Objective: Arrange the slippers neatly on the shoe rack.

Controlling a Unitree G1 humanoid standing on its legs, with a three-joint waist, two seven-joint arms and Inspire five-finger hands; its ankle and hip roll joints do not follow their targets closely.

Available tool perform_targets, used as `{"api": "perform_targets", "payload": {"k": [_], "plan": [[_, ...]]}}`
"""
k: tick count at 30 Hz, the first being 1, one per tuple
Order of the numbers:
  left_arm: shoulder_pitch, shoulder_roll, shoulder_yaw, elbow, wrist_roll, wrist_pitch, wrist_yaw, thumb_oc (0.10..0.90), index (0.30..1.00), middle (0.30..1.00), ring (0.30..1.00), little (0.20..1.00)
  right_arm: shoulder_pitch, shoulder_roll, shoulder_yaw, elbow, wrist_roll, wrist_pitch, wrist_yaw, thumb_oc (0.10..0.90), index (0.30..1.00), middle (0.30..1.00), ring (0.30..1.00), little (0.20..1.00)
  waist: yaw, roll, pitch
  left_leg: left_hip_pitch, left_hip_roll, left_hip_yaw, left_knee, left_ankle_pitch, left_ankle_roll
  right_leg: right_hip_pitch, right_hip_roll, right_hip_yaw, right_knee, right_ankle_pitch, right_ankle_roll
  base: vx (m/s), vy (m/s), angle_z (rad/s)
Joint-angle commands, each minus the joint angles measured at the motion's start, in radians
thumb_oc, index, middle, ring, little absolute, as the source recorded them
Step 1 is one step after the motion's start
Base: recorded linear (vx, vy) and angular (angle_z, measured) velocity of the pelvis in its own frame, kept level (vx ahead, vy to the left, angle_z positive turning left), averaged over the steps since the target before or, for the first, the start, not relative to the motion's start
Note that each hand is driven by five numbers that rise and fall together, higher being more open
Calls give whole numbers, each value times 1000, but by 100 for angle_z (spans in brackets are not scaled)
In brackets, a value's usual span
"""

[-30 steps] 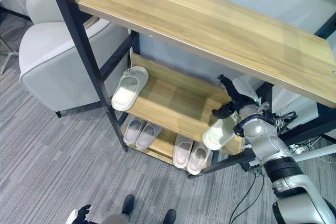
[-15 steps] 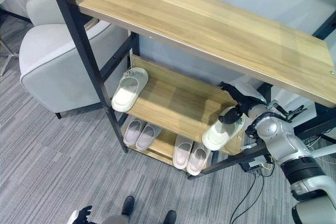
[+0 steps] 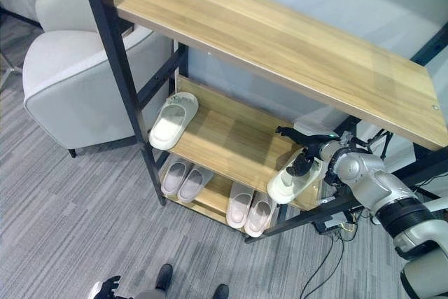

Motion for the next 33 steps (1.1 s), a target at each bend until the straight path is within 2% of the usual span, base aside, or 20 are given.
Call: {"api": "perform_targets", "payload": {"k": [1,5,9,15,21,33], "plan": [[-22,-17,-28,38,-42,-35,-28,800,900,900,900,900,-156,-123,29,36,-3,-6,-33,800,900,900,900,900,26,-16,-7,27,-6,4,-20,-66,-12,-29,-17,61,-2,11,71,-47,-3,1],[-40,1,-24,29,-67,-34,-35,800,900,900,900,900,-194,-149,77,74,-20,7,-24,800,900,900,900,900,36,-44,13,-2,-3,-6,-20,-56,-16,-52,-13,56,-2,14,71,-32,-6,2],[-58,15,-8,23,-91,-34,-34,800,900,900,900,900,-186,-159,70,86,-19,10,-29,800,900,900,900,900,37,-61,27,-19,-1,-14,-20,-50,-17,-64,-12,52,-2,18,71,-36,-12,4],[-74,25,-3,19,-114,-40,-39,800,900,900,900,900,-181,-154,58,137,-19,14,-46,800,900,900,900,900,37,-75,36,-32,-4,-23,-20,-47,-18,-74,-15,47,-2,22,71,-12,-4,5],[-93,28,-3,40,-133,-42,-41,800,900,900,900,900,-206,-139,61,183,-2,20,-52,800,900,900,900,900,33,-77,39,-61,-11,-30,-20,-43,-17,-99,-20,45,-2,29,73,-10,10,6],[-125,19,-21,68,-146,-43,-47,800,900,900,900,900,-225,-144,55,272,-34,33,-70,800,900,900,900,900,17,-53,41,-123,-32,-43,-20,-25,-17,-146,-33,32,-2,43,75,-4,10,4]]}}
